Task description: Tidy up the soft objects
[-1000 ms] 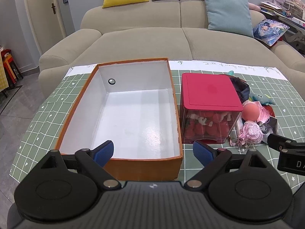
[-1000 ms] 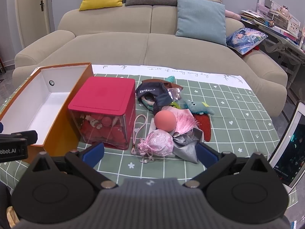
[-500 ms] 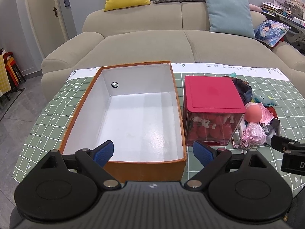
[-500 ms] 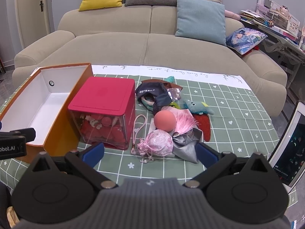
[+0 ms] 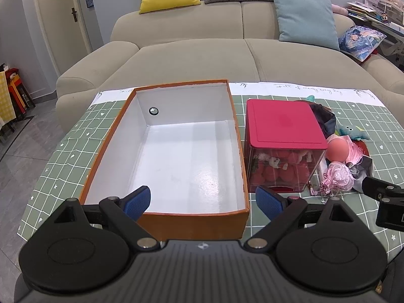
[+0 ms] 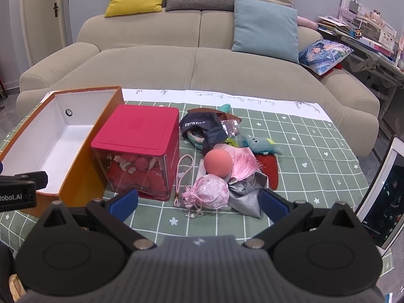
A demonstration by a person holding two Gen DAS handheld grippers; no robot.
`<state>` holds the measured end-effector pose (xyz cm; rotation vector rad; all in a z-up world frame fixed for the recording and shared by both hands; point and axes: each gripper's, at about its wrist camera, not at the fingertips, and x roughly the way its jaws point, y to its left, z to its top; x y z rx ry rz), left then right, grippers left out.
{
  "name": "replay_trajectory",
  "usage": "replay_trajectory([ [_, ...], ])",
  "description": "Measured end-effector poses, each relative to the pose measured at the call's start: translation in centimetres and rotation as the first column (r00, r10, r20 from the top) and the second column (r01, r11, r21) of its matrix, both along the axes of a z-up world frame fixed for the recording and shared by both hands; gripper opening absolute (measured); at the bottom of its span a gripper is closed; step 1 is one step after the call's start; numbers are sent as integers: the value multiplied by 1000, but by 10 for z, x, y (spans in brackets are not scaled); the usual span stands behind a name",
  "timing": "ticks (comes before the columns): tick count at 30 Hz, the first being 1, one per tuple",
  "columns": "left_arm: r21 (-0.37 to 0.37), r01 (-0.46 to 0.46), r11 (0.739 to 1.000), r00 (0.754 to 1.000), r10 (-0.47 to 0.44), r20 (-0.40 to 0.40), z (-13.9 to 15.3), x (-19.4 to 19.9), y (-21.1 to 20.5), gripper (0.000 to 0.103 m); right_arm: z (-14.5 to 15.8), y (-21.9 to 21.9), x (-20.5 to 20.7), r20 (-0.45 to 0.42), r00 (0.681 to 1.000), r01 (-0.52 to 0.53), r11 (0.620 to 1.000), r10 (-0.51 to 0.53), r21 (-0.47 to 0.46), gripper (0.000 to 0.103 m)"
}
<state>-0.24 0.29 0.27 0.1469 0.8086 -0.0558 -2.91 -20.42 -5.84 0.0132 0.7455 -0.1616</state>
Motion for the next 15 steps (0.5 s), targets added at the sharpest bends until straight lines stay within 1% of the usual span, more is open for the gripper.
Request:
replay_trajectory([
  [15,8,1,1000,1000,-1,-2,1,0,-3,103,0,0,-1,3,1000,-2,1000,2,2,101],
])
